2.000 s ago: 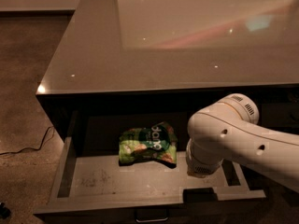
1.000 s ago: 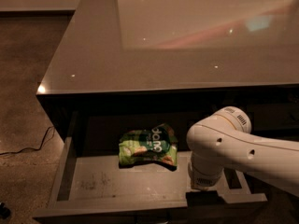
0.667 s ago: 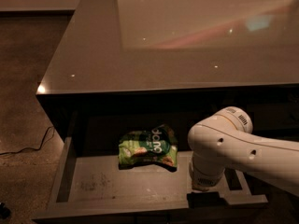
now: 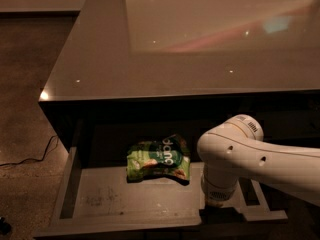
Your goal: Open top drawer
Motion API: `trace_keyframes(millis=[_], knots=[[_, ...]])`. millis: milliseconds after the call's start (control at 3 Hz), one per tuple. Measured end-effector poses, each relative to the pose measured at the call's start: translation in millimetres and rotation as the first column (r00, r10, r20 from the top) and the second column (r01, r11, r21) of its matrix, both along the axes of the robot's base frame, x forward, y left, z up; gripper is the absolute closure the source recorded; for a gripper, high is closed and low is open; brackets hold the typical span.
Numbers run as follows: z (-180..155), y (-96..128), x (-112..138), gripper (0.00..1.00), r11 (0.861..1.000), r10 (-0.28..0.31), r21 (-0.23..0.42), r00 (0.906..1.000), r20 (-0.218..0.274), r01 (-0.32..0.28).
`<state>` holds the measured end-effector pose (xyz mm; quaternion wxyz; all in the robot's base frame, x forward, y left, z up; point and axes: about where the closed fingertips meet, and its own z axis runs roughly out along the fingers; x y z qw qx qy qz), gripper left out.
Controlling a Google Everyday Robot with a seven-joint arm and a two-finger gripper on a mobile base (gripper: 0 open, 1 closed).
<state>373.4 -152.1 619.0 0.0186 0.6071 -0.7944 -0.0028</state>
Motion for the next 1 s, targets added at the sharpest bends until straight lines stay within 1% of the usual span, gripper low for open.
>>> trace_keyframes(millis=[1000], knots=[[0.0, 0.0, 0.0, 0.03, 1.0, 0.0, 0.0, 1.0, 0.0, 0.0]])
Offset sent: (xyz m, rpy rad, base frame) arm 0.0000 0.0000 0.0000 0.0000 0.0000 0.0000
